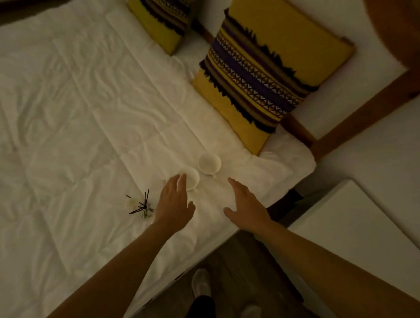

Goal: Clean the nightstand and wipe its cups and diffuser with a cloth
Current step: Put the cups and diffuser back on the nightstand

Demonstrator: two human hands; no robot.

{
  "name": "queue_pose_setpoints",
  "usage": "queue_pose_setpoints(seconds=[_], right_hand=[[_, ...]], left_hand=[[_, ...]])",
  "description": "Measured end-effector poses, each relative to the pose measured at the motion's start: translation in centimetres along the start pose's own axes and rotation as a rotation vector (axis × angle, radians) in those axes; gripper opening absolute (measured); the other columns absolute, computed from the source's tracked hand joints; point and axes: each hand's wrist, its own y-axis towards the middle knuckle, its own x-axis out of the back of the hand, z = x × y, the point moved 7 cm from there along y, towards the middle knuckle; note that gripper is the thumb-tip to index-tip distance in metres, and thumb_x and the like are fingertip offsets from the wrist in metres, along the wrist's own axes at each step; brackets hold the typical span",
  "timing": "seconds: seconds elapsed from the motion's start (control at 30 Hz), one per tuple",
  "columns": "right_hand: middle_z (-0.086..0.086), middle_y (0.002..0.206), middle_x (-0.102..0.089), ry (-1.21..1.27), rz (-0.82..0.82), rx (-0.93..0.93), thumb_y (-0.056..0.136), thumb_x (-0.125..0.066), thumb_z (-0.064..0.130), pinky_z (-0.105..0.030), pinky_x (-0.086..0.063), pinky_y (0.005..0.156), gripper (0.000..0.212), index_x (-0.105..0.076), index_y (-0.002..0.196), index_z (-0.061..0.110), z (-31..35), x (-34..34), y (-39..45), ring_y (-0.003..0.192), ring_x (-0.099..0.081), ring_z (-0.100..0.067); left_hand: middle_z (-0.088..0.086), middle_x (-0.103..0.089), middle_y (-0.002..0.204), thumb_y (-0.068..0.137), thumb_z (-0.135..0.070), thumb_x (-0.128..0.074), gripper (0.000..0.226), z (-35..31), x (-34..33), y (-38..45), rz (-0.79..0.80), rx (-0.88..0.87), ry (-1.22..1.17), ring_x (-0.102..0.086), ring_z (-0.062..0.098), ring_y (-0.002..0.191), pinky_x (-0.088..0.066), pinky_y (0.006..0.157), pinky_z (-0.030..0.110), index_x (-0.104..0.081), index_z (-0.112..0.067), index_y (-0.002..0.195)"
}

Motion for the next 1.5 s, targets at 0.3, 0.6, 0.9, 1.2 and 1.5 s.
queue_pose_setpoints(seconds=[0.3,0.6,0.9,1.2,1.5], right_hand=[[0.0,0.167,0.0,-0.062,-0.073,0.088,0.078,-0.081,0.038,-0.051,-0.039,0.107,0.116,0.006,0.154,0.045,-0.8,-0.4,17.4,0.147,-0.021,-0.033],[0.003,0.154,-0.026,-0.039,-0.081,0.165,0.078,-0.081,0.027,-0.044,-0.052,0.092,0.103,-0.016,0.155,0.043,-2.6,-3.1,20.8,0.132,-0.039,-0.026],[0.003,0.138,-0.039,0.27,-0.307,0.094,0.057,-0.093,0.037,-0.04,-0.053,0.08,0.103,-0.03,0.138,0.038,-7.8,3.7,14.8,0.124,-0.044,-0.021],[0.002,0.13,-0.042,0.421,-0.692,-0.393,0.052,-0.093,0.04,-0.036,-0.049,0.076,0.1,-0.033,0.131,0.033,-30.0,13.3,-1.3,0.116,-0.051,-0.023],[-0.005,0.125,-0.042,0.44,-0.877,-0.729,0.051,-0.093,0.037,-0.035,-0.049,0.072,0.101,-0.028,0.128,0.033,-47.8,16.9,-10.6,0.111,-0.054,-0.031]], left_hand=[[0.021,-0.021,0.158,0.079,-0.059,-0.069,0.109,4.0,-8.1,11.0,0.023,0.202,0.198,-0.017,0.04,0.147,-0.017,0.121,0.05,-0.008,-0.009,0.155],[0.015,-0.04,0.142,0.069,-0.035,-0.086,0.097,4.9,-9.9,12.5,-0.113,0.228,0.01,-0.051,0.037,0.12,-0.048,0.099,0.05,-0.033,-0.005,0.144],[0.015,-0.043,0.135,0.052,-0.027,-0.095,0.104,-2.3,-7.8,13.9,-0.012,0.06,0.071,-0.056,0.041,0.11,-0.055,0.083,0.055,-0.041,-0.007,0.139],[0.005,-0.039,0.142,0.054,-0.026,-0.092,0.099,-24.5,-13.4,17.3,0.215,-0.378,0.117,-0.055,0.033,0.114,-0.054,0.082,0.042,-0.041,-0.015,0.139],[0.005,-0.032,0.148,0.062,-0.023,-0.088,0.097,-45.0,-29.4,16.6,0.457,-0.696,0.069,-0.05,0.031,0.123,-0.05,0.092,0.04,-0.037,-0.018,0.145]])
